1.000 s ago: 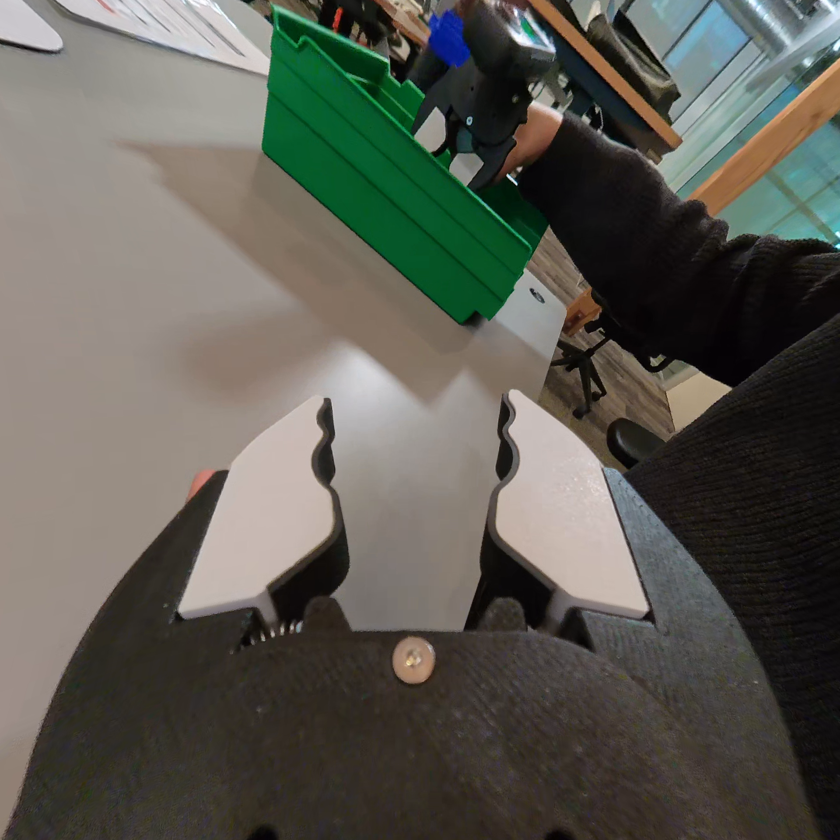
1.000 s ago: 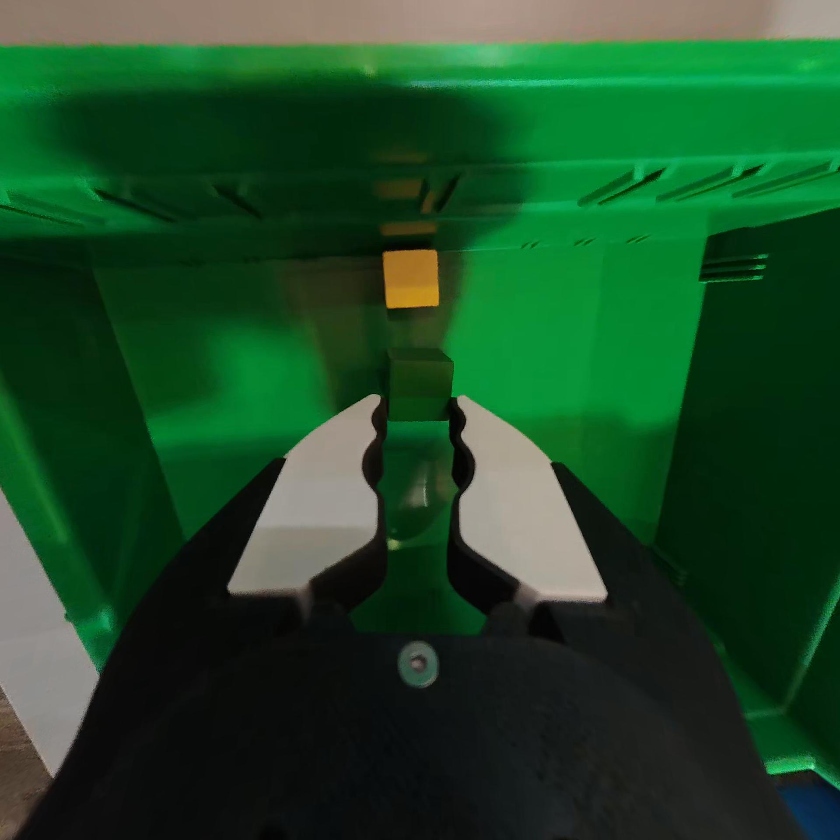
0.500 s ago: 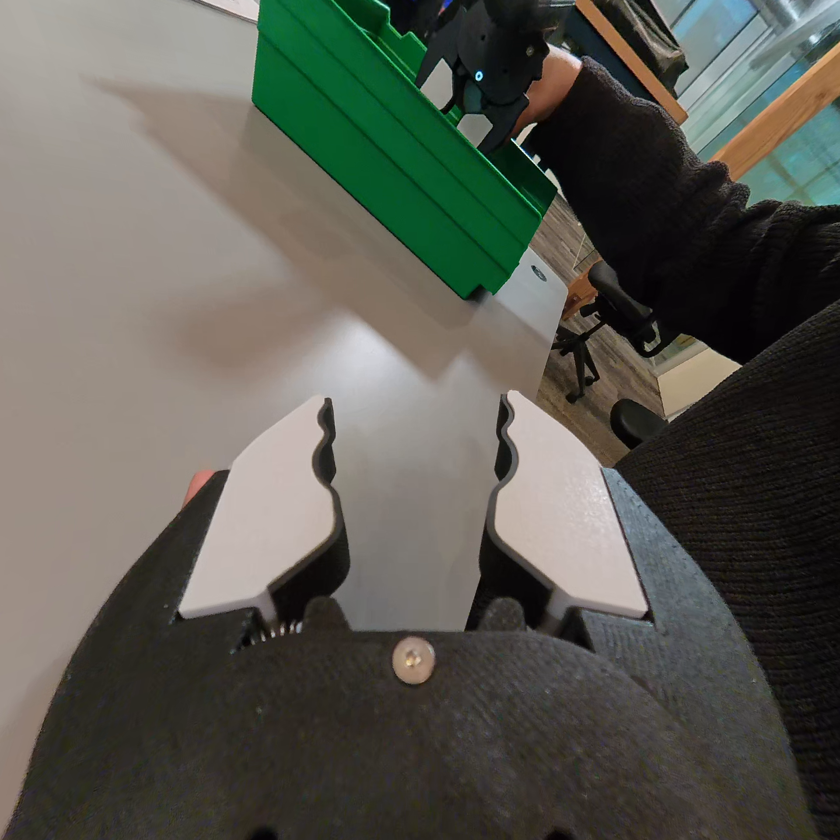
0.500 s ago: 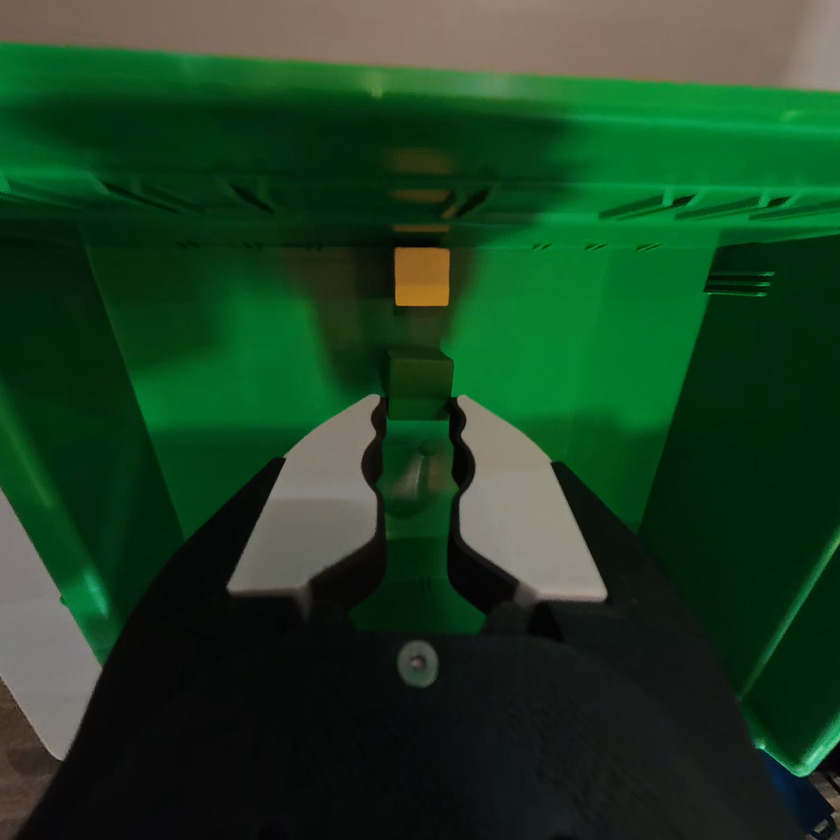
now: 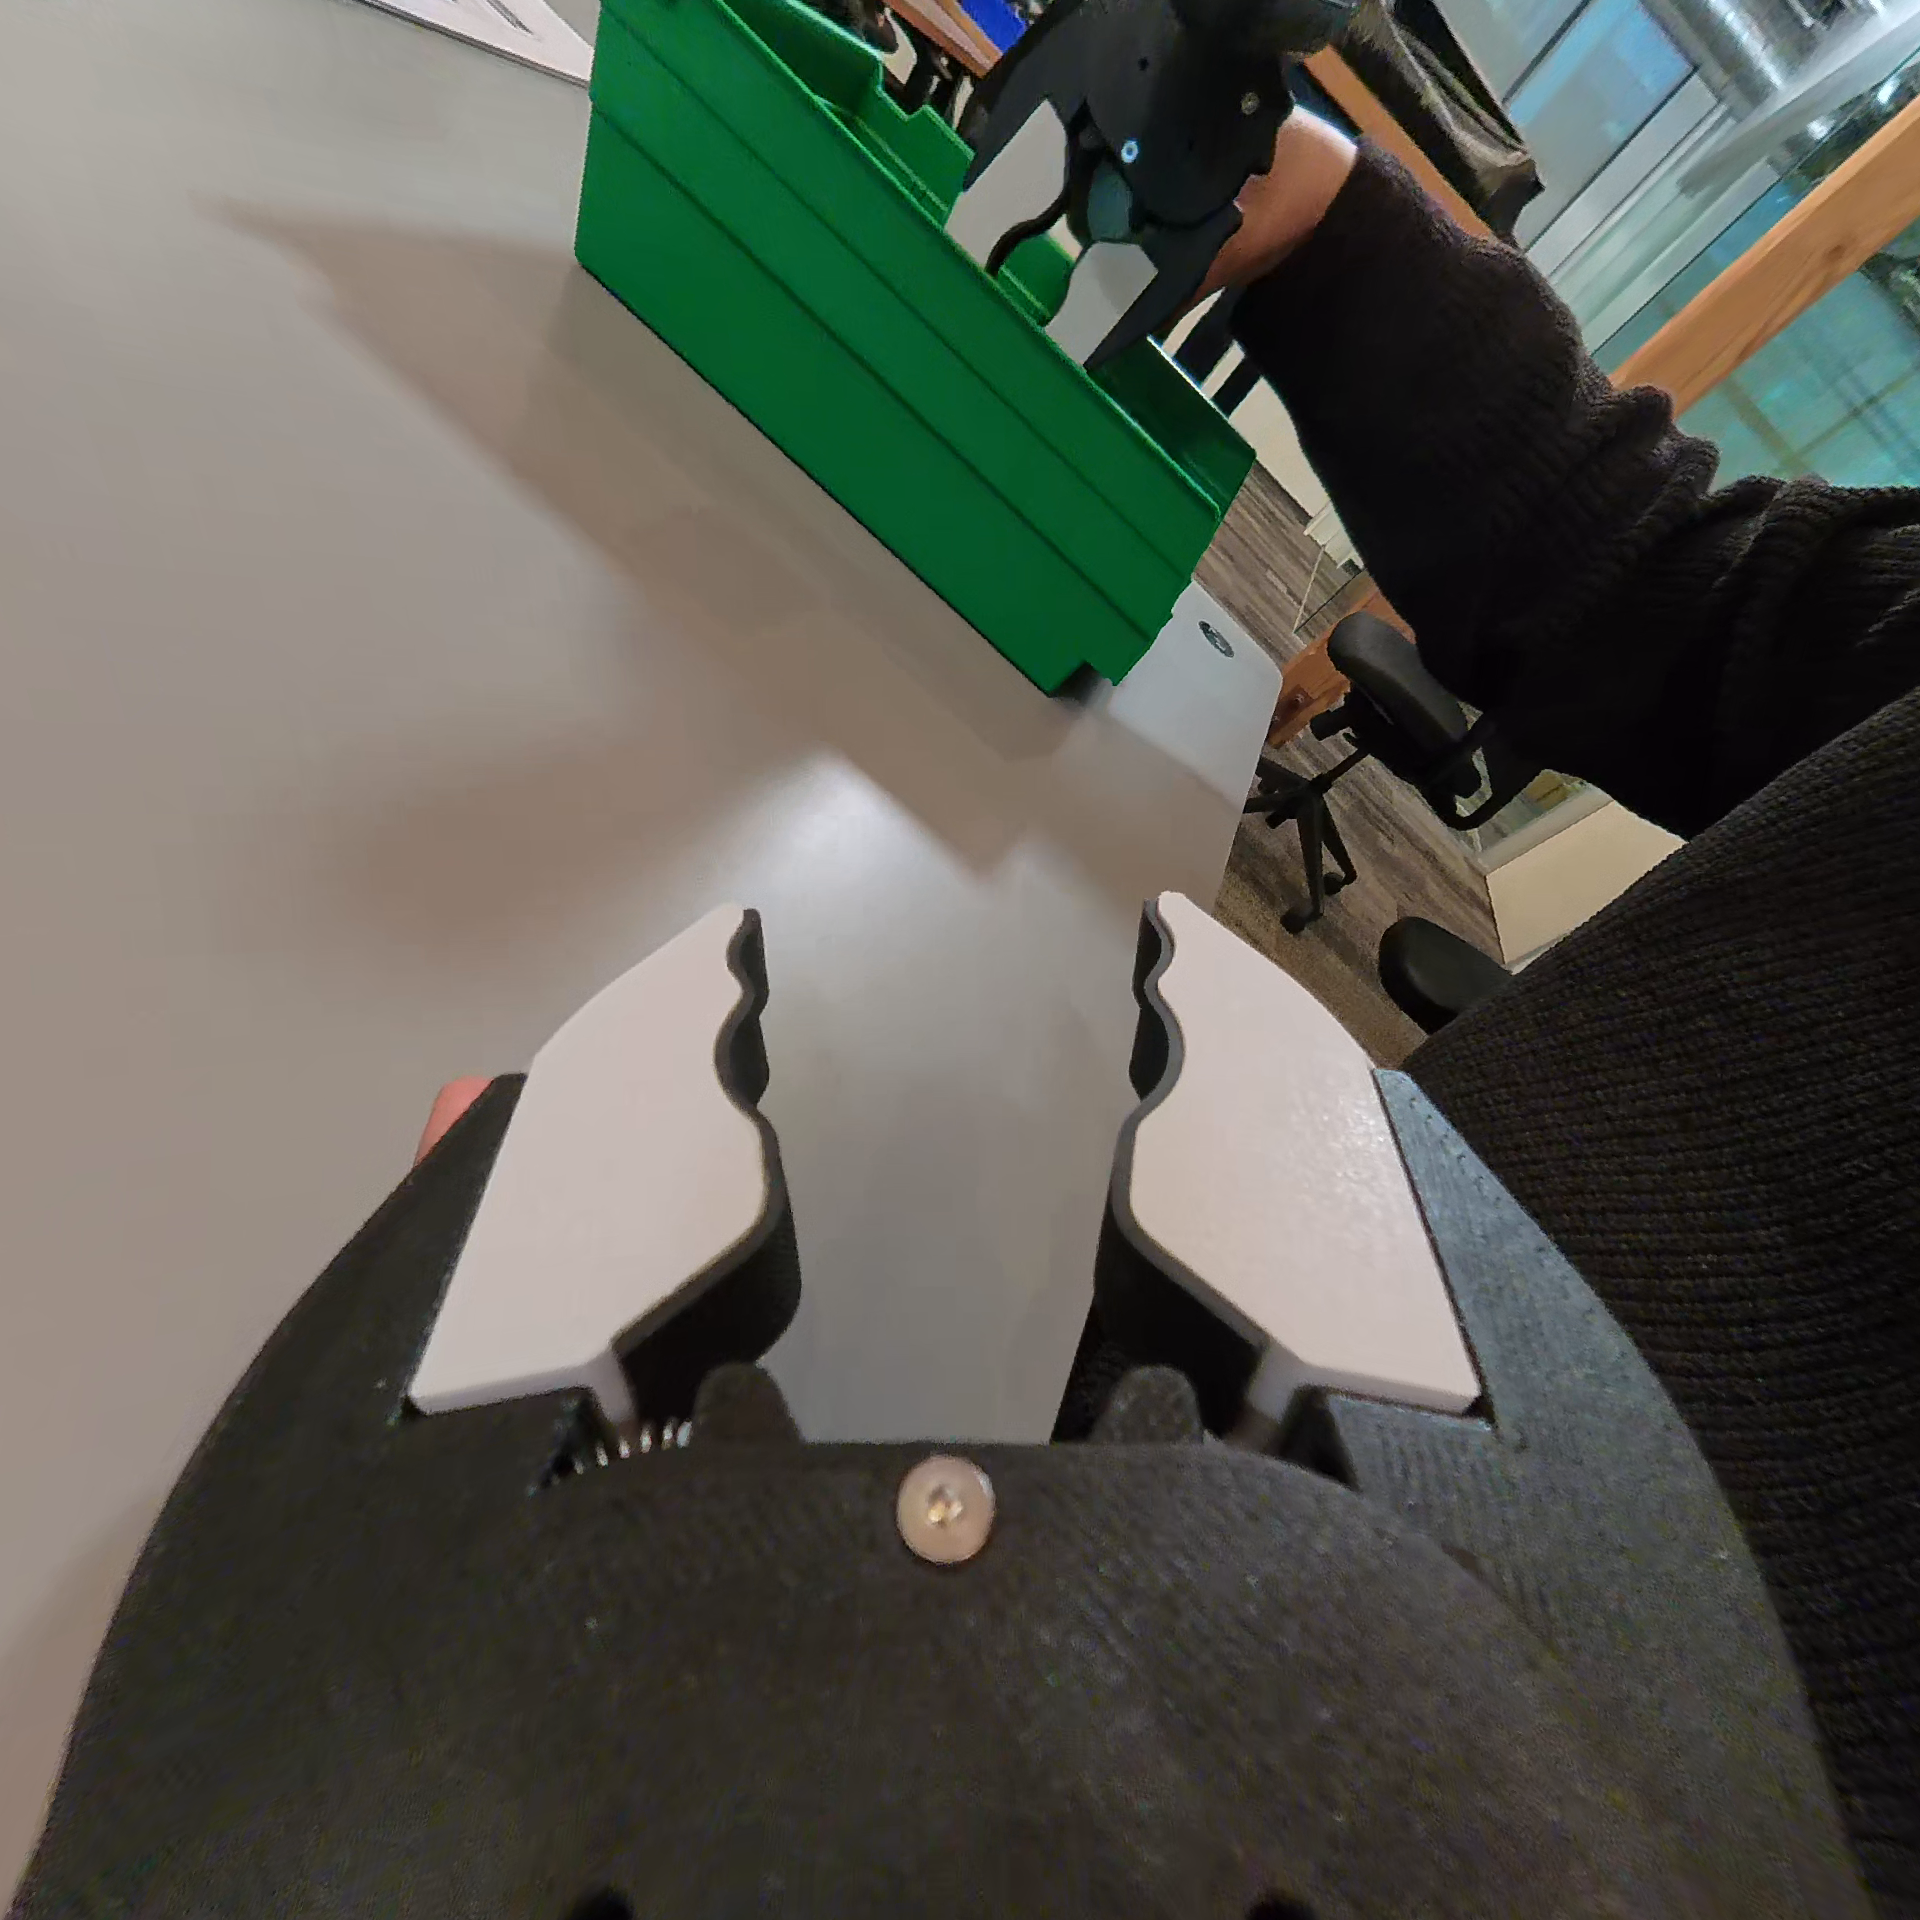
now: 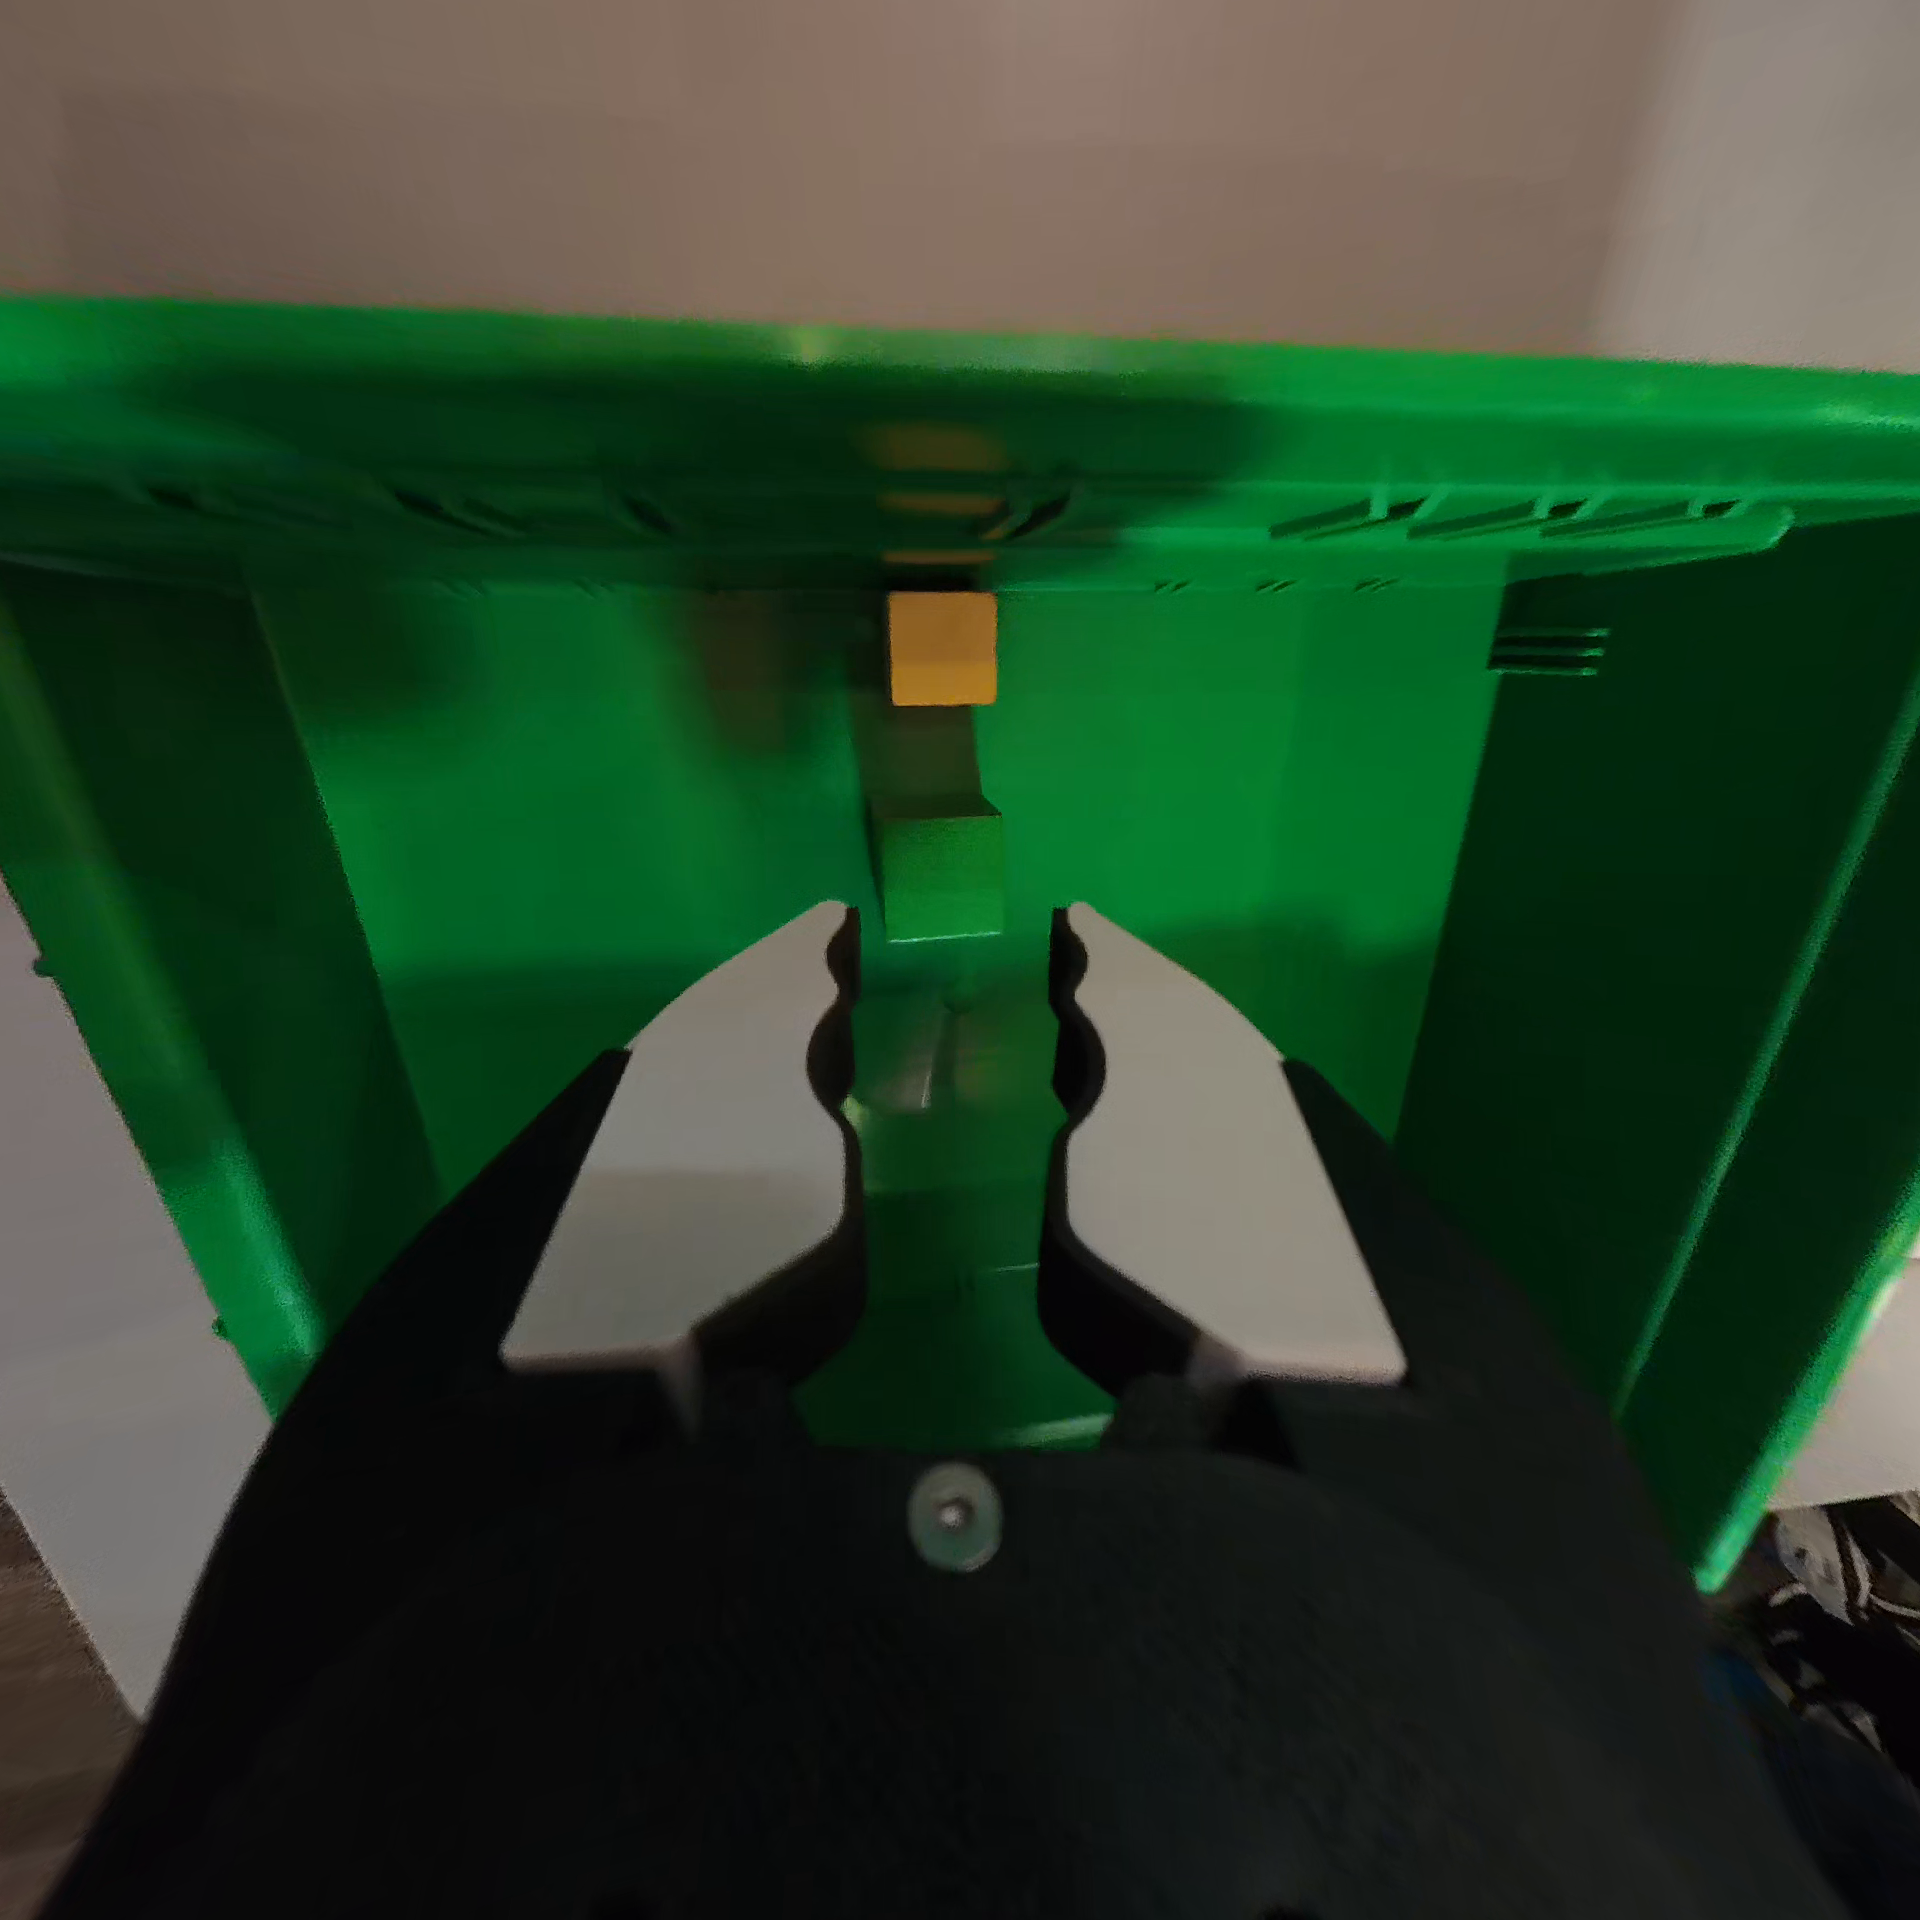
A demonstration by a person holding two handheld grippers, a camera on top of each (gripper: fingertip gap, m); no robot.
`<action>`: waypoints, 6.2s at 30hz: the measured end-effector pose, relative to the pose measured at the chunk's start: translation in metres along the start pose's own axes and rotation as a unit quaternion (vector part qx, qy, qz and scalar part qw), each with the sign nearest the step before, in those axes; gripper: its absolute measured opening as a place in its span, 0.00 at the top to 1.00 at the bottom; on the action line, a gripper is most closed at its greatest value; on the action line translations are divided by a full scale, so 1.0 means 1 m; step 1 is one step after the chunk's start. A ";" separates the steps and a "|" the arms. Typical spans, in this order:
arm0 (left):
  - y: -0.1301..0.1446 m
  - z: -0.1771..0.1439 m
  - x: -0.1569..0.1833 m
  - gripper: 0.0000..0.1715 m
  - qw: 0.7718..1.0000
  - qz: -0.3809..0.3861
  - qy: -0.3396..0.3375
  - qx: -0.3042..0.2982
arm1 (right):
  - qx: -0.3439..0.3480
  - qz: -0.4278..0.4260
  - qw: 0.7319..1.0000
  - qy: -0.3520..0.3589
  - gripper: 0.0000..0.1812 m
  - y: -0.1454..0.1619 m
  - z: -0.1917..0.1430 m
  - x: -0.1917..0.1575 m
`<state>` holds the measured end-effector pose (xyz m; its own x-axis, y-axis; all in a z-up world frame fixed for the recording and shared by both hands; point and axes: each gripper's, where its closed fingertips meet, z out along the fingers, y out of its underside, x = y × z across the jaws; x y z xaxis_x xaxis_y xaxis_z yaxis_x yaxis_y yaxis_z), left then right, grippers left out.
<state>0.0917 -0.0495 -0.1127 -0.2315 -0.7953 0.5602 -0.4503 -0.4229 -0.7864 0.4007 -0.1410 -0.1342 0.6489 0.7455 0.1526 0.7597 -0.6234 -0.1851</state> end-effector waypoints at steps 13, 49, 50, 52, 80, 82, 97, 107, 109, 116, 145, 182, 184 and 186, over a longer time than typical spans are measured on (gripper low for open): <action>-0.009 -0.025 0.009 0.61 1.000 0.014 -0.002 0.022 | 0.050 0.042 0.979 0.194 0.71 -0.035 -0.067 0.029; -0.089 -0.302 -0.227 0.50 0.792 0.299 -0.429 -0.315 | 0.502 0.231 0.833 -0.016 0.59 -0.319 -0.073 -0.146; -0.086 -0.303 -0.233 0.50 0.789 0.296 -0.427 -0.327 | 0.498 0.232 0.835 -0.014 0.59 -0.319 -0.072 -0.146; -0.078 -0.303 -0.242 0.50 0.788 0.286 -0.419 -0.349 | 0.492 0.239 0.837 -0.014 0.59 -0.318 -0.069 -0.146; -0.059 -0.309 -0.275 0.53 0.766 0.279 -0.389 -0.430 | 0.505 0.294 0.811 -0.045 0.62 -0.303 -0.060 -0.144; -0.060 -0.310 -0.274 0.53 0.767 0.282 -0.381 -0.433 | 0.505 0.294 0.810 -0.048 0.62 -0.303 -0.060 -0.144; -0.046 -0.324 -0.288 0.61 0.716 0.318 -0.319 -0.533 | 0.507 0.299 0.805 -0.069 0.63 -0.302 -0.051 -0.146; -0.047 -0.321 -0.297 0.65 0.705 0.335 -0.326 -0.533 | 0.508 0.299 0.805 -0.072 0.64 -0.303 -0.051 -0.146; -0.046 -0.322 -0.298 0.67 0.704 0.336 -0.328 -0.533 | 0.510 0.300 0.803 -0.074 0.64 -0.303 -0.051 -0.146; -0.046 -0.322 -0.299 0.68 0.702 0.342 -0.332 -0.529 | 0.512 0.304 0.800 -0.079 0.64 -0.304 -0.050 -0.145; -0.181 -0.247 -0.126 0.69 0.944 0.204 -0.257 -0.019 | 0.532 0.309 0.785 -0.067 0.66 -0.308 -0.056 -0.143; -0.029 -0.022 -0.003 0.69 0.996 -0.021 0.089 -0.003 | 0.575 0.326 0.748 -0.054 0.72 -0.308 -0.020 -0.108; -0.028 -0.024 -0.005 0.69 0.996 -0.027 0.085 -0.002 | 0.574 0.324 0.751 -0.048 0.73 -0.309 -0.019 -0.107; -0.026 -0.027 -0.008 0.69 0.997 -0.022 0.074 -0.001 | 0.577 0.320 0.750 -0.055 0.73 -0.313 -0.020 -0.105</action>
<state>0.0819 -0.0201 -0.0898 -0.3356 -0.7031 0.6269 -0.4641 -0.4558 -0.7595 0.0953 -0.0291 -0.0726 0.8093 0.4345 -0.3952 -0.2895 -0.2903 -0.9121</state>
